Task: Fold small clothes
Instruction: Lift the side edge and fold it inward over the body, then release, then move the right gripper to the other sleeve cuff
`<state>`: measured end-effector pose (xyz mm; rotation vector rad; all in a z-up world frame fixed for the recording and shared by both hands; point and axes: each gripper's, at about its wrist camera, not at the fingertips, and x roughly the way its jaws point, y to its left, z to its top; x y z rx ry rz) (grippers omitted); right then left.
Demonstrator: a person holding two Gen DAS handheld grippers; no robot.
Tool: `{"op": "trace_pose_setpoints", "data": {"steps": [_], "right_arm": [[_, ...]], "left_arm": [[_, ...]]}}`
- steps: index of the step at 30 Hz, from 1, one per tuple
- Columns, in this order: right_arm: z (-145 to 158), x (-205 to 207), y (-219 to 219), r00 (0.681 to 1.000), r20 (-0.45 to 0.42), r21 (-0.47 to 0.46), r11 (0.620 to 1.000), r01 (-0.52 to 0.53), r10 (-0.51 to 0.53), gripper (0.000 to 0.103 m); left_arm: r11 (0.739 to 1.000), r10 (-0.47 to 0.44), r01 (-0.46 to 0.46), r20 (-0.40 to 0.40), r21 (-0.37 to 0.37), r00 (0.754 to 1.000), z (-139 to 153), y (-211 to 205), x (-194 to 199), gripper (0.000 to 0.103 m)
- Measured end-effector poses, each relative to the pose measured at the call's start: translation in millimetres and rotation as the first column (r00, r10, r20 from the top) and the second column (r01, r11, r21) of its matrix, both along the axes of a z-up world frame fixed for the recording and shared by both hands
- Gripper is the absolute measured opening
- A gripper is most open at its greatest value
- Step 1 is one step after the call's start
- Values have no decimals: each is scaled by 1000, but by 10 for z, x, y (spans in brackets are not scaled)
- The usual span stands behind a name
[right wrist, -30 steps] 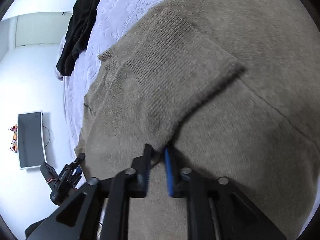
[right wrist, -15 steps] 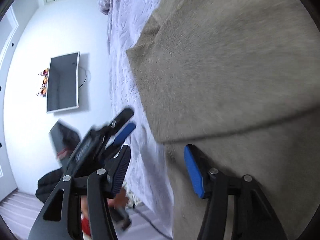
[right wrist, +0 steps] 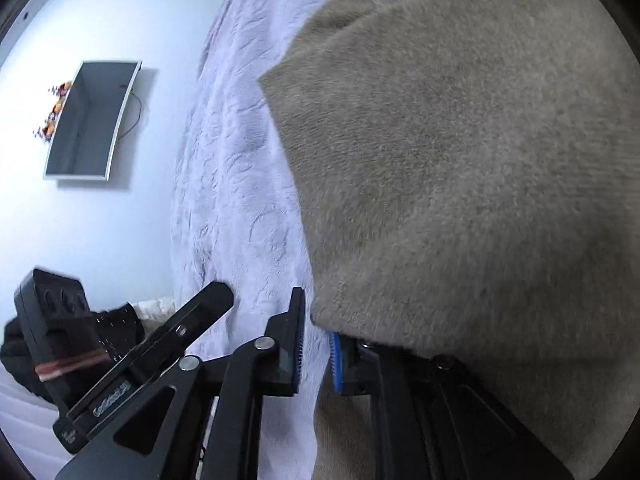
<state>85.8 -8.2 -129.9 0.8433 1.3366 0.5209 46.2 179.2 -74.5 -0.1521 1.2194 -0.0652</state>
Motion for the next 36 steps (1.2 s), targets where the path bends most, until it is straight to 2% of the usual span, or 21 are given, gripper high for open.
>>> {"op": "trace_pose_setpoints", "data": {"steps": [2, 5, 8, 10, 12, 13, 14, 17, 20, 21, 22, 23, 26, 27, 28, 29, 30, 31, 33, 34, 36], "right_arm": [[105, -37, 49, 998, 4, 21, 998, -64, 64, 58], [349, -265, -115, 997, 36, -31, 997, -74, 75, 58], [516, -352, -617, 997, 56, -98, 994, 49, -43, 58], [524, -394, -1093, 983, 41, -138, 974, 181, -177, 58], [518, -414, -1509, 957, 40, -186, 939, 290, -288, 58], [526, -433, -1686, 944, 39, -210, 921, 329, -329, 58], [533, -457, -1880, 926, 33, -230, 898, 374, -377, 58], [530, -625, -2394, 864, 12, -263, 832, 488, -503, 58], [433, -706, -2798, 791, -47, -242, 776, 583, -609, 58], [313, -692, -2864, 769, -83, -219, 765, 606, -633, 50], [214, -693, -2930, 755, -113, -191, 760, 622, -646, 37], [183, -642, -2931, 752, -126, -176, 760, 625, -647, 5], [375, -532, -2869, 804, -22, -212, 789, 577, -594, 5], [442, -524, -2851, 823, 15, -253, 794, 552, -568, 5], [453, -513, -2818, 836, 27, -314, 789, 527, -548, 5], [409, -526, -2854, 842, 18, -403, 767, 499, -539, 5], [337, -560, -2930, 840, 4, -441, 753, 488, -542, 2], [267, -636, -3035, 831, -15, -435, 752, 495, -556, 0], [230, -775, -3196, 807, -44, -358, 763, 538, -589, 2], [267, -815, -3213, 806, -44, -351, 765, 540, -590, 6], [333, -840, -3171, 830, -48, -367, 782, 503, -556, 9]], "left_arm": [[1000, -14, 14, 0, -11, 1000, 14, -72, 33, 66], [998, -55, 56, 15, -27, 998, 52, -268, 74, 66], [993, -119, 119, 19, -12, 993, 19, -543, 118, 66], [983, -178, 178, 11, 46, 984, -109, -767, 119, 66], [972, -206, 207, -16, 113, 978, -304, -906, 98, 66], [974, -195, 195, -7, 116, 981, -371, -916, 74, 71], [977, -180, 179, 6, 115, 984, -385, -903, 61, 76], [989, -135, 136, -6, 63, 991, -399, -807, 80, 77], [988, -135, 136, -18, 66, 991, -388, -792, 97, 78], [988, -136, 137, -17, 74, 991, -380, -803, 93, 78], [987, -135, 135, -16, 82, 991, -367, -808, 90, 78], [987, -132, 133, -15, 86, 991, -358, -830, 110, 78], [987, -124, 123, -5, 102, 992, -367, -864, 143, 84], [987, -121, 121, -2, 105, 993, -382, -864, 147, 84], [988, -119, 119, -3, 101, 993, -391, -860, 157, 84], [988, -117, 117, -3, 98, 993, -407, -856, 143, 84], [988, -116, 116, -4, 99, 993, -404, -857, 138, 84], [988, -115, 115, -7, 102, 993, -391, -862, 143, 84], [988, -109, 110, -13, 107, 994, -363, -821, 103, 84], [988, -104, 105, -15, 110, 994, -336, -817, 100, 84], [989, -92, 93, -20, 117, 996, -299, -763, 77, 84]]}}
